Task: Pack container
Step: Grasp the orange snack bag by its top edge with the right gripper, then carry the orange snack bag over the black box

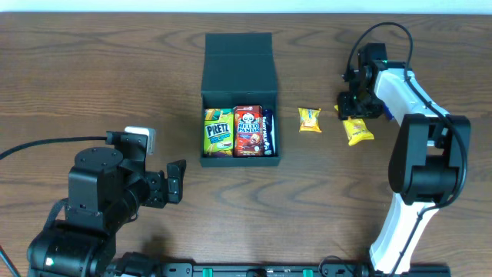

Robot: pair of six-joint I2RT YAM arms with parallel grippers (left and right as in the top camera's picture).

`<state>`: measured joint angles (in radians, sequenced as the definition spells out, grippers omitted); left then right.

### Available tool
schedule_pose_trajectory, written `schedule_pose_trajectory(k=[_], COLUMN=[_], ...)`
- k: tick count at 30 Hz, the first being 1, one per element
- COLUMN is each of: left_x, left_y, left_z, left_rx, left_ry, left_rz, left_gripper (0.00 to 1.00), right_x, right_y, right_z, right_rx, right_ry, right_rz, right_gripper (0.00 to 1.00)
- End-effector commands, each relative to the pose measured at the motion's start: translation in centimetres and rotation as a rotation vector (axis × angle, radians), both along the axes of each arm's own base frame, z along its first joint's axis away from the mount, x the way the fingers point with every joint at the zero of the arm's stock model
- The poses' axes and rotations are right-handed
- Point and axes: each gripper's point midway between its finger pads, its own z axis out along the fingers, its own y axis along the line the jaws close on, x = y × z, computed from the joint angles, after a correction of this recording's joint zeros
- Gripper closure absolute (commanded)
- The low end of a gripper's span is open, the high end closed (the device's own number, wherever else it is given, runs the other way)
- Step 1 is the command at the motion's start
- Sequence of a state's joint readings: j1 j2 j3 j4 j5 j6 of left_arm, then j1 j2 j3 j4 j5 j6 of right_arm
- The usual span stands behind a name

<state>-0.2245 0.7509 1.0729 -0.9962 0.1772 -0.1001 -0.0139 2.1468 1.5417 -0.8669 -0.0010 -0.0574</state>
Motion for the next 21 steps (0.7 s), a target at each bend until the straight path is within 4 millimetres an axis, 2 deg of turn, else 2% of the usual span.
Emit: schedule_pose_trajectory(k=[1, 3, 7, 11, 15, 18, 19, 21], left_x=[0.0, 0.0, 0.0, 0.0, 0.0, 0.0, 0.0, 0.0], left_y=[0.0, 0.0, 0.0, 0.0, 0.0, 0.0, 0.0, 0.0], left_z=[0.1, 0.1, 0.1, 0.1, 0.1, 0.1, 0.1, 0.1], left_rx=[0.003, 0.003, 0.003, 0.003, 0.002, 0.002, 0.003, 0.003], left_ry=[-0.003, -0.003, -0.003, -0.003, -0.003, -0.003, -0.003, -0.003], left_rz=[-0.006, -0.006, -0.006, -0.006, -0.006, -0.006, -0.006, -0.006], left_gripper=[0.05, 0.05, 0.05, 0.05, 0.05, 0.05, 0.05, 0.05], right_x=[-0.3, -0.2, -0.1, 1.1, 2.9, 4.8, 5.8, 6.8], right_y=[-0.2, -0.2, -0.2, 0.1, 0.4, 0.9, 1.5, 2.4], right_z=[-0.8, -0.8, -0.7, 0.3, 2.4, 5.1, 6.5, 8.0], right_rx=[0.000, 0.000, 0.008, 0.024, 0.047, 0.077, 0.106, 0.138], right_ry=[0.020, 0.018, 0.014, -0.019, -0.068, -0.127, -0.159, -0.196], right_rz=[-0.006, -0.007, -0.040, -0.055, -0.064, -0.057, -0.048, -0.032], right_gripper=[0.53, 0.58, 0.61, 0.64, 0.69, 0.70, 0.71, 0.71])
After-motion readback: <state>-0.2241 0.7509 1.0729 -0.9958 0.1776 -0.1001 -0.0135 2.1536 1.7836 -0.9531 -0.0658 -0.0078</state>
